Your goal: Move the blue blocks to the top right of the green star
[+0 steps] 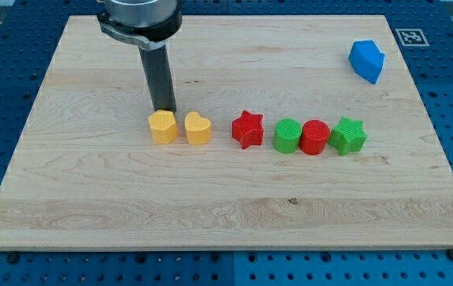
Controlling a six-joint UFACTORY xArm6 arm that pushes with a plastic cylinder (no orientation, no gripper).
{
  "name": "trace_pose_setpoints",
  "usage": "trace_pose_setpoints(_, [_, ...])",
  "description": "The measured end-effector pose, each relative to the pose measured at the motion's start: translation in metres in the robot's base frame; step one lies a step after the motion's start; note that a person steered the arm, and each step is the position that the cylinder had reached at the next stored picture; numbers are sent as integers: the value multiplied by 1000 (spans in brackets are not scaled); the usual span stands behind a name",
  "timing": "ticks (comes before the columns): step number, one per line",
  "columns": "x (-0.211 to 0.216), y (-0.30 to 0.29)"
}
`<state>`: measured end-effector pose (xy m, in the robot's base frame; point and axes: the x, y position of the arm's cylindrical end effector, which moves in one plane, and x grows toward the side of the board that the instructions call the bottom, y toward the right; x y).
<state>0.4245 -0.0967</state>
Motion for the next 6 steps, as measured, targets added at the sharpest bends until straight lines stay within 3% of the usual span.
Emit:
trace_pose_setpoints(1, [-28,13])
trace_pose_setpoints(3, [-164,168])
trace_pose_setpoints(4, [-202,267])
trace_pose_setpoints(5, [-202,318])
trace_pose_setpoints(6, [-190,328])
